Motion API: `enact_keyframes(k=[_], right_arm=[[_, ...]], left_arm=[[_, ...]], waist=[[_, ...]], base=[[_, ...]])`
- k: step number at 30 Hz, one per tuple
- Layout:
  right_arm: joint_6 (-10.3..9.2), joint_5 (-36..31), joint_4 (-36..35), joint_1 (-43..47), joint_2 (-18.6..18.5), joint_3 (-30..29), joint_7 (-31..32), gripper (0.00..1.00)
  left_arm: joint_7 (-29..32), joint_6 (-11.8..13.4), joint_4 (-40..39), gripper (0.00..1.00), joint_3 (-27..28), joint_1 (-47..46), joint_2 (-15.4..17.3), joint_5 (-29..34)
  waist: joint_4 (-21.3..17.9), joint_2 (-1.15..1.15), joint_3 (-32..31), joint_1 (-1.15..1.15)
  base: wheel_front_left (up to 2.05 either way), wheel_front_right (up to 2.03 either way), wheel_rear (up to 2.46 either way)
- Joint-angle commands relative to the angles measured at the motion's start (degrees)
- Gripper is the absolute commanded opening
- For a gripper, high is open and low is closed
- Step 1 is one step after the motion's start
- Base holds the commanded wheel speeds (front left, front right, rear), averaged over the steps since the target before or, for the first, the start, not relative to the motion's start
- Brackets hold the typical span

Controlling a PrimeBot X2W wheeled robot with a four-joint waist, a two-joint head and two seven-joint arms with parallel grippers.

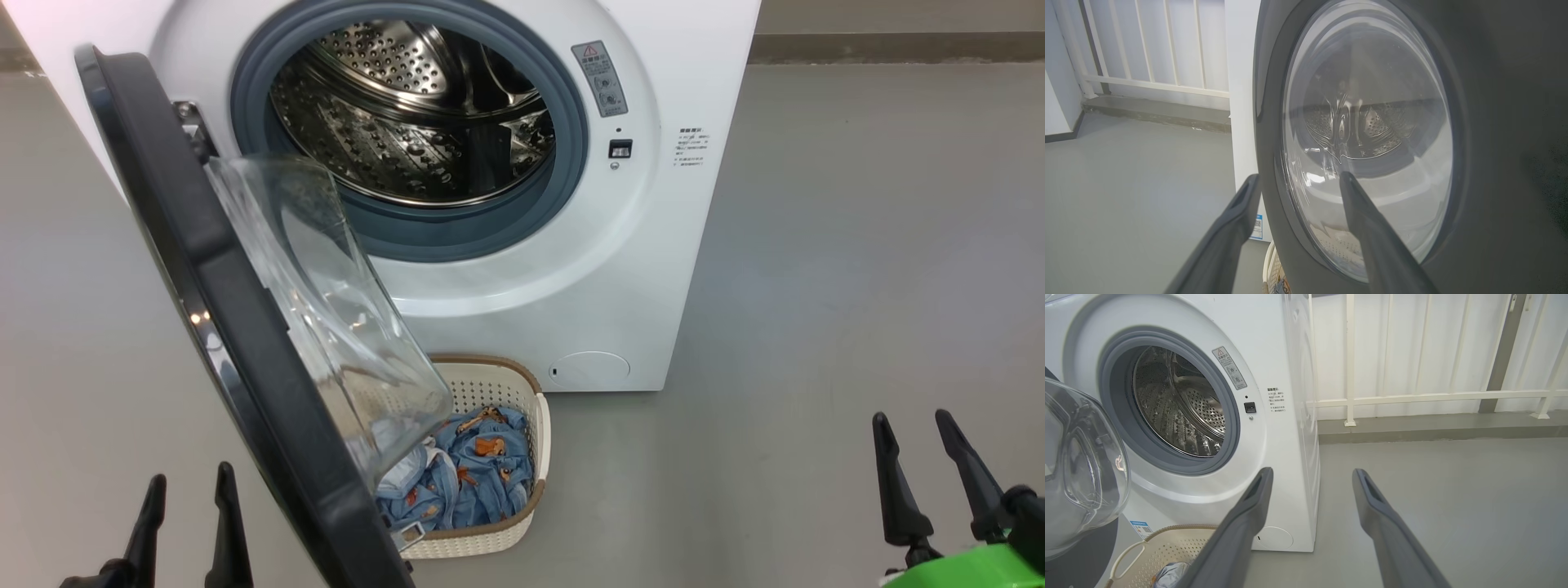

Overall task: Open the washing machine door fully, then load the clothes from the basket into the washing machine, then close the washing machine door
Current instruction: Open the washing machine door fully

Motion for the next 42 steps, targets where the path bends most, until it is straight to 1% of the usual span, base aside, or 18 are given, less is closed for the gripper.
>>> enact_keyframes(k=[1,3,9,16,39,40,42], right_arm=[[0.09,-2.2,-2.3,0.4,0.2,0.4,-0.7,1.0],[0.09,-4.2,-2.8,1.4,0.9,-0.7,-0.7,1.0],[0.09,-7.3,-4.3,4.2,3.2,-3.3,-0.7,1.0],[0.09,-8.5,-4.7,5.5,4.5,-4.8,-0.7,1.0],[0.09,-9.0,-4.7,6.0,5.2,-5.0,-0.7,1.0],[0.09,-9.1,-4.7,6.0,5.2,-5.0,-0.7,1.0],[0.09,-9.1,-4.7,6.0,5.2,-5.0,-0.7,1.0]], left_arm=[[-0.4,-0.2,-1.1,1.0,1.5,-1.6,0.6,-0.1],[-0.4,-0.2,-1.0,1.0,1.3,-1.5,0.6,-0.2],[-0.4,-0.1,-0.9,1.0,0.7,-1.4,0.6,-0.4],[-0.4,-0.1,-0.8,1.0,0.8,-1.3,0.6,-0.4],[-0.4,-0.7,-0.4,1.0,1.0,-0.8,0.6,0.0],[-0.4,-0.7,-0.2,0.0,1.0,-0.8,0.6,-0.2],[-0.4,-0.8,0.2,0.0,1.0,-0.7,0.6,-0.7]], waist=[[0.0,0.0,0.0,0.0],[0.0,0.0,0.0,0.0],[0.3,0.0,-0.1,0.0],[0.2,0.0,-0.2,0.0],[0.8,0.0,-0.3,0.0],[0.8,0.0,-0.3,0.0],[0.9,0.0,-0.2,0.0]], base=[[0.0,0.0,0.0],[0.0,0.0,0.0],[0.0,0.0,0.0],[0.0,0.0,0.0],[0.0,0.0,0.0],[0.0,0.0,0.0],[0.0,0.0,0.0]])
